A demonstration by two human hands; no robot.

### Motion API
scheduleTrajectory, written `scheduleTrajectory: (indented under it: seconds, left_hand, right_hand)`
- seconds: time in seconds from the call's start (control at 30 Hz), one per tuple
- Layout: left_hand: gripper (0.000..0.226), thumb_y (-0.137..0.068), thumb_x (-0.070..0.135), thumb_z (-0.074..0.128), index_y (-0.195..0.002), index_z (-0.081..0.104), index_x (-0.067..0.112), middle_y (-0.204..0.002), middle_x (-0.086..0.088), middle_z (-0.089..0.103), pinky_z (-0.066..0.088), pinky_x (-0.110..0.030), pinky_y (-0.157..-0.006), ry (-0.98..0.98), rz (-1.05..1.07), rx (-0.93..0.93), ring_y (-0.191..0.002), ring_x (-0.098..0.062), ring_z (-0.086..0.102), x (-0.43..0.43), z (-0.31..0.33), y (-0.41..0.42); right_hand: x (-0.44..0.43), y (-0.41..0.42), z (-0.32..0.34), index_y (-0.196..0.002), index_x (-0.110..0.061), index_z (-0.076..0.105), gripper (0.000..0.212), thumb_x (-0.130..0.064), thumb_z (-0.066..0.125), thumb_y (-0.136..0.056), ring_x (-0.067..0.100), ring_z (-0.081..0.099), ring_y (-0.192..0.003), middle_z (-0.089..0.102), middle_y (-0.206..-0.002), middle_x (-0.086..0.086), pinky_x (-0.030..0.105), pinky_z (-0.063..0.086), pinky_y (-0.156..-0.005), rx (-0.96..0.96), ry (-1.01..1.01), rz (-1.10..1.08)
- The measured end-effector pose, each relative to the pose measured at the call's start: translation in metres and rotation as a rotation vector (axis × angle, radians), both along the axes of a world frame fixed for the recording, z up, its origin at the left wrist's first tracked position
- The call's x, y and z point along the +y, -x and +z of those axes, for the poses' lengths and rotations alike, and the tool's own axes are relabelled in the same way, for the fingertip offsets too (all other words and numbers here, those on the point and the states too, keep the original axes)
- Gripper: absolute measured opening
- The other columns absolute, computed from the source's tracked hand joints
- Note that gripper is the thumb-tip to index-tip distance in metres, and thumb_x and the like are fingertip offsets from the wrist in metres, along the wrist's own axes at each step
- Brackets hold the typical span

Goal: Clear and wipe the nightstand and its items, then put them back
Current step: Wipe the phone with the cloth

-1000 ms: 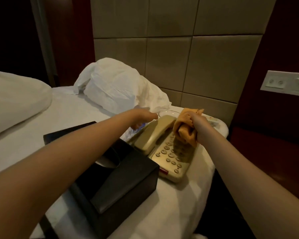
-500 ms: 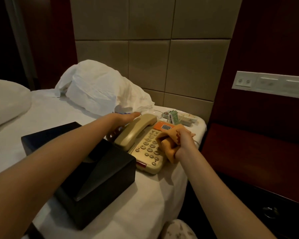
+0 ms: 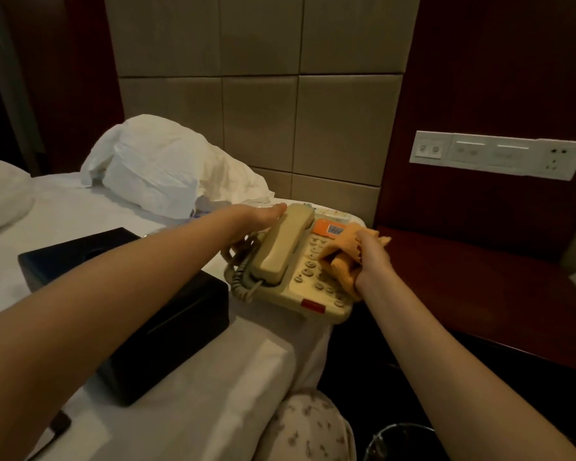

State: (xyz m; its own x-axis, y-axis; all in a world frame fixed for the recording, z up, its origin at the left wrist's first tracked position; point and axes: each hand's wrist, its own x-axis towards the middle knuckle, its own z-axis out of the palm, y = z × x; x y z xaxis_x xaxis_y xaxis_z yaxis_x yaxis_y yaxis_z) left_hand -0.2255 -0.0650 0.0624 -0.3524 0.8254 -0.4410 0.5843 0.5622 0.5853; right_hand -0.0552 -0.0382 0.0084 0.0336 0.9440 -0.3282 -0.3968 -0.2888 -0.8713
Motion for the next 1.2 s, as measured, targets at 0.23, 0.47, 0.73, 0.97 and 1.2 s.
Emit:
scheduleTrajectory:
  seconds: [0.23,0.47,0.73,0.97,1.2]
  left_hand:
    - [0.072,-0.087,0.074,0.021,-0.104,0.050,0.010,-0.101,-0.012,0.053,0.041,-0.041,-0.080,-0.084,-0.079,-0.276,-0.096,-0.029,0.050,0.005,-0.033,-0.065]
    - [0.060,-0.098,0.052,0.016,-0.138,0.034,0.011,-0.133,-0.014,0.048,0.044,-0.038,-0.093,-0.251,-0.015,-0.479,-0.116,-0.029,0.050,0.017,-0.108,-0.128]
    - [0.054,-0.102,0.041,0.019,-0.148,0.025,0.012,-0.152,-0.011,0.028,0.022,-0.032,-0.113,-0.404,0.098,-0.520,-0.139,-0.026,0.028,0.024,-0.138,-0.146]
    - [0.061,-0.098,0.051,0.023,-0.138,0.044,0.010,-0.136,-0.014,0.051,0.036,-0.042,-0.109,-0.329,0.151,-0.702,-0.124,-0.029,0.048,0.036,-0.148,-0.140]
    - [0.064,-0.097,0.053,0.022,-0.136,0.045,0.008,-0.129,-0.017,0.055,0.042,-0.044,-0.104,-0.311,0.175,-0.798,-0.117,-0.032,0.053,0.043,-0.153,-0.138]
  right_hand:
    - [0.018,-0.088,-0.016,-0.128,-0.014,0.053,0.063,-0.035,0.069,-0.071,0.026,0.064,-0.090,0.066,-0.107,0.009,0.036,0.053,-0.078,-0.124,0.007,-0.089]
    - [0.010,-0.150,-0.029,-0.132,-0.011,0.044,0.069,-0.027,0.070,-0.071,0.025,0.061,-0.091,0.061,-0.109,0.010,0.035,0.051,-0.074,-0.255,0.003,-0.092]
    - [0.014,-0.164,-0.045,-0.123,-0.004,0.052,0.050,-0.022,0.065,-0.079,0.024,0.062,-0.082,0.063,-0.091,0.010,0.037,0.053,-0.074,-0.334,-0.030,-0.046]
    - [0.010,-0.155,-0.044,-0.109,-0.008,0.052,0.027,-0.017,0.060,-0.085,0.019,0.058,-0.073,0.059,-0.083,0.007,0.031,0.049,-0.065,-0.393,-0.025,-0.009]
    - [0.023,-0.122,0.000,-0.101,-0.019,0.056,0.014,-0.023,0.055,-0.088,0.022,0.058,-0.097,0.061,-0.101,0.002,0.041,0.049,-0.088,-1.287,-0.519,-0.006]
